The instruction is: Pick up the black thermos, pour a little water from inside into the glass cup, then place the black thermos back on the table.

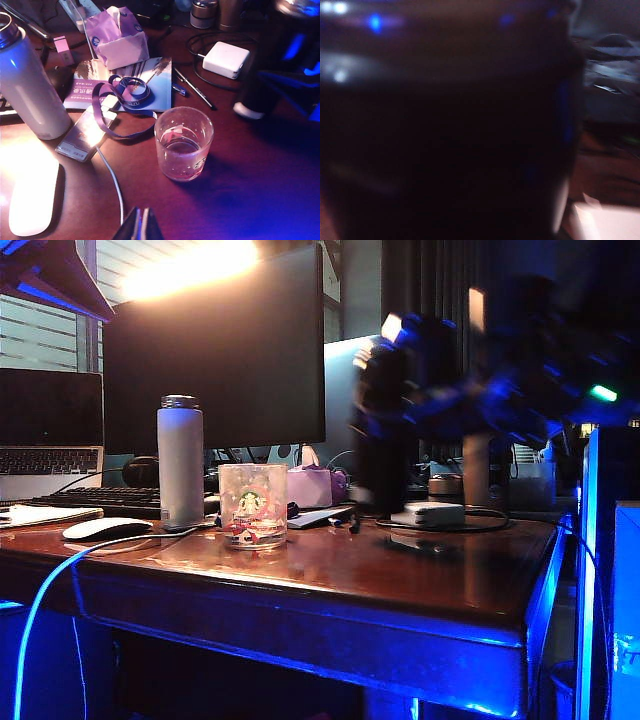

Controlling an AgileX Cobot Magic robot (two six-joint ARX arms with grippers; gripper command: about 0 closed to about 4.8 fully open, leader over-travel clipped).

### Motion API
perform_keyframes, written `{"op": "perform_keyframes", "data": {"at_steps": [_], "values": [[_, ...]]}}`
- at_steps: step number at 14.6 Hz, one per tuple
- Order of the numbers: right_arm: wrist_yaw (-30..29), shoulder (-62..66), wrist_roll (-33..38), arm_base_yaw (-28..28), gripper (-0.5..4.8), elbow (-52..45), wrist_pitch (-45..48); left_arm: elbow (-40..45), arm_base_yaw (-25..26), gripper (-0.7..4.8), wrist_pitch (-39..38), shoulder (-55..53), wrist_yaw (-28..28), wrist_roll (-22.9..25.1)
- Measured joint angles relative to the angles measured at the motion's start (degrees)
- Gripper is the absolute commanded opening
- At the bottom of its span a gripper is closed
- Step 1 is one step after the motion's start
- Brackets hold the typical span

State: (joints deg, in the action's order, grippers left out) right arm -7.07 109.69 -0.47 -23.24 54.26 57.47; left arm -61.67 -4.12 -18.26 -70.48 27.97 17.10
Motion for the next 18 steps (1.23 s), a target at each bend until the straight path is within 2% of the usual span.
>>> {"op": "perform_keyframes", "data": {"at_steps": [3,8,14,18], "values": [[0.6,0.1,-2.3,-2.4,1.57,3.6,-5.7,0.0,0.0,0.28,0.0,0.0,0.0,0.0],[3.9,0.2,-5.5,-2.0,1.57,6.9,-10.5,0.0,0.0,0.28,0.0,0.0,0.0,0.0],[4.4,0.2,-11.5,-3.5,1.57,9.3,-14.8,0.0,-0.2,0.28,0.0,0.0,0.4,-0.1],[4.5,0.2,-12.0,-3.7,1.57,11.1,-16.4,0.0,-0.2,0.28,-0.1,0.0,0.4,-0.2]]}}
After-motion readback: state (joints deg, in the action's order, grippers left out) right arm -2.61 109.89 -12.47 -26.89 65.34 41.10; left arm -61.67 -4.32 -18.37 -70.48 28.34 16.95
